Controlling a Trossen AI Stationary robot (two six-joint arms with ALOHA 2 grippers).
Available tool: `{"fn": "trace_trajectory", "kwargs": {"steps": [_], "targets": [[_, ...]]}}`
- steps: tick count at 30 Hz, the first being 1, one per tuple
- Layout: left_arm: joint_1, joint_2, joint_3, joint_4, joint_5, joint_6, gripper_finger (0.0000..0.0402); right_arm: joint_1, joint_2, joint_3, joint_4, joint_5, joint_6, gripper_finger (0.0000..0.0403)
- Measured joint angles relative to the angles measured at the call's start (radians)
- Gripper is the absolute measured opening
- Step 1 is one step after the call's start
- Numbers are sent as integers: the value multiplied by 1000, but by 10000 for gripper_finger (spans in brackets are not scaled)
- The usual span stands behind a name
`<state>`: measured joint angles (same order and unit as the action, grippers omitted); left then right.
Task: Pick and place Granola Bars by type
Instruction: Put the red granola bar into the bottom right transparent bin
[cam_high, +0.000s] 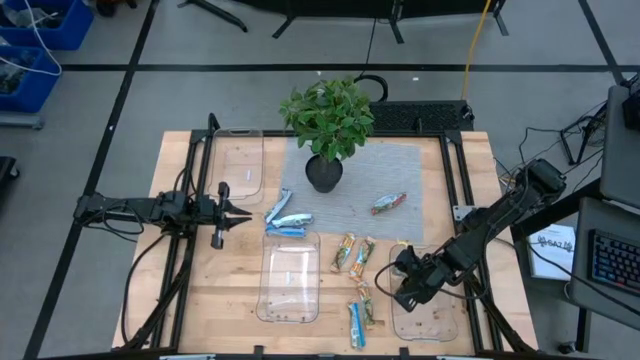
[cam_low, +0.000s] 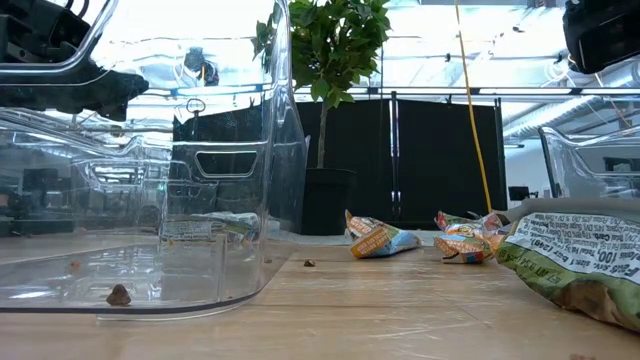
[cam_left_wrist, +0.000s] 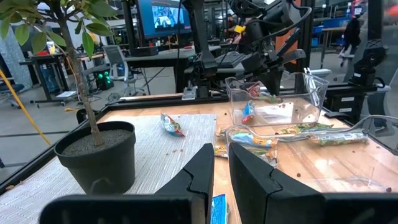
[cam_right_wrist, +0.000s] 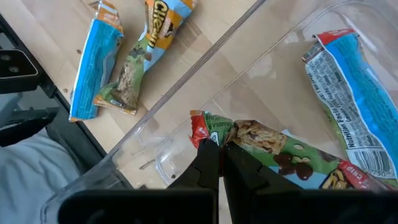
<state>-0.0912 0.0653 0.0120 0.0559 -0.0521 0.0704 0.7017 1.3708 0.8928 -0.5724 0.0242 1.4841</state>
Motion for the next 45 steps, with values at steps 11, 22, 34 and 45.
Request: {"fn": "trace_trajectory", "kwargs": {"steps": [11, 22, 34, 45], "targets": [[0, 0, 0, 0, 0, 0, 58, 0, 0, 0, -8, 0, 1, 0], [0, 0, 0, 0, 0, 0, 58, 0, 0, 0, -7, -1, 28, 3], [0, 0, 0, 0, 0, 0, 58, 0, -5, 0, -7, -1, 59, 116], [0, 0, 0, 0, 0, 0, 58, 0, -8, 0, -13, 2, 63, 145]]}}
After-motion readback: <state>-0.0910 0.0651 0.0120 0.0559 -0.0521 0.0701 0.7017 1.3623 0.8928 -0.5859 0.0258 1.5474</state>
